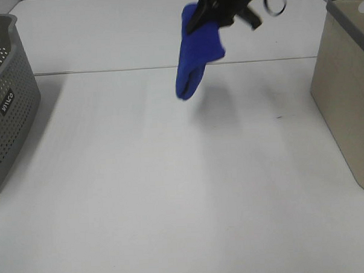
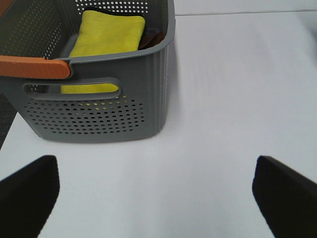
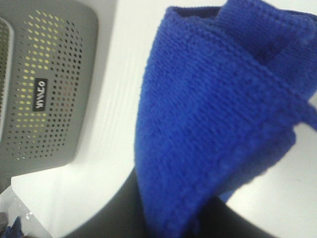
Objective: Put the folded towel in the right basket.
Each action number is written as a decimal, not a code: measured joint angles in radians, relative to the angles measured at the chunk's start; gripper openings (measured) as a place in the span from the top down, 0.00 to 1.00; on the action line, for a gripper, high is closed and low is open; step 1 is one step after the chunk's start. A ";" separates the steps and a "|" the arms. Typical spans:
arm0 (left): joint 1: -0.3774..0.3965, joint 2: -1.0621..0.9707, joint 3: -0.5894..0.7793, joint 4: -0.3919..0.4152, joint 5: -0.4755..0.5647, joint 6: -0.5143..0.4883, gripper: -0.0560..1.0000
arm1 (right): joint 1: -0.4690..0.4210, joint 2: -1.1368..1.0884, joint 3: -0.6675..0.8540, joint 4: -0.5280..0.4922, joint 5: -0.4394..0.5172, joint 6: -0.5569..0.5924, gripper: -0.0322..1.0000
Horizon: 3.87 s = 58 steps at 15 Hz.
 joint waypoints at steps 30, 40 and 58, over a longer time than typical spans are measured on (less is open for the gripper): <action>0.000 0.000 0.000 0.001 0.000 0.000 0.01 | -0.210 -0.445 0.316 -0.616 0.079 0.198 0.03; 0.000 0.000 0.000 0.002 0.000 0.000 0.01 | -0.208 -1.091 0.858 -0.625 -0.017 0.200 0.03; 0.000 0.000 0.000 0.000 0.000 0.000 0.01 | -0.208 -2.247 1.650 -0.626 -0.093 0.090 0.03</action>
